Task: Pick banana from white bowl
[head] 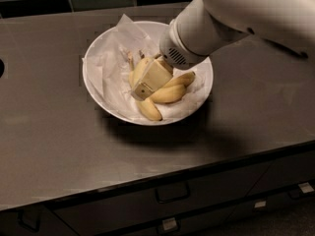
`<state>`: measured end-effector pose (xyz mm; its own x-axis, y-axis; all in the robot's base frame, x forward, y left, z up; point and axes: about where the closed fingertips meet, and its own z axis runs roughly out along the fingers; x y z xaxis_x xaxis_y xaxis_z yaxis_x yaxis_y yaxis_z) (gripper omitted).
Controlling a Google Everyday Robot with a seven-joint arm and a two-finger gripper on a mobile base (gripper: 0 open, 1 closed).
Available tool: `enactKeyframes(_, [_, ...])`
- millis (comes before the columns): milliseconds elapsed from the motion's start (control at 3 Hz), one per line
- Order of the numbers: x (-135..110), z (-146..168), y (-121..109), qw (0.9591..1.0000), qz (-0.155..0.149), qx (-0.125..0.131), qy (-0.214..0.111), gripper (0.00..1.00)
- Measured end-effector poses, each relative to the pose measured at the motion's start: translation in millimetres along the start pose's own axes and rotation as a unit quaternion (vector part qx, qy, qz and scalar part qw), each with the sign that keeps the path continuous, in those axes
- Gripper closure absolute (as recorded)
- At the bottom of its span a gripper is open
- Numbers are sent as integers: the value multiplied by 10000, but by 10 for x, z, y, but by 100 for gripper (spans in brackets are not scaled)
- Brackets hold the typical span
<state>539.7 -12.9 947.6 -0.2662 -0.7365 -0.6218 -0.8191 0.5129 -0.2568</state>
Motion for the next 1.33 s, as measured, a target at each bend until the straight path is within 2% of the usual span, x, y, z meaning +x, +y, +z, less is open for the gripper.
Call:
enactKeyframes(333, [-115, 80, -67, 9982, 458, 368, -65, 0])
enactKeyframes(667, [-282, 248, -54, 9937, 885, 605, -319, 0])
enactKeyframes(1000, [-377, 430, -33, 9881, 1240, 720, -550, 0])
enactKeyframes(1333, [-384, 570, -23, 9834, 1499, 794, -641, 5])
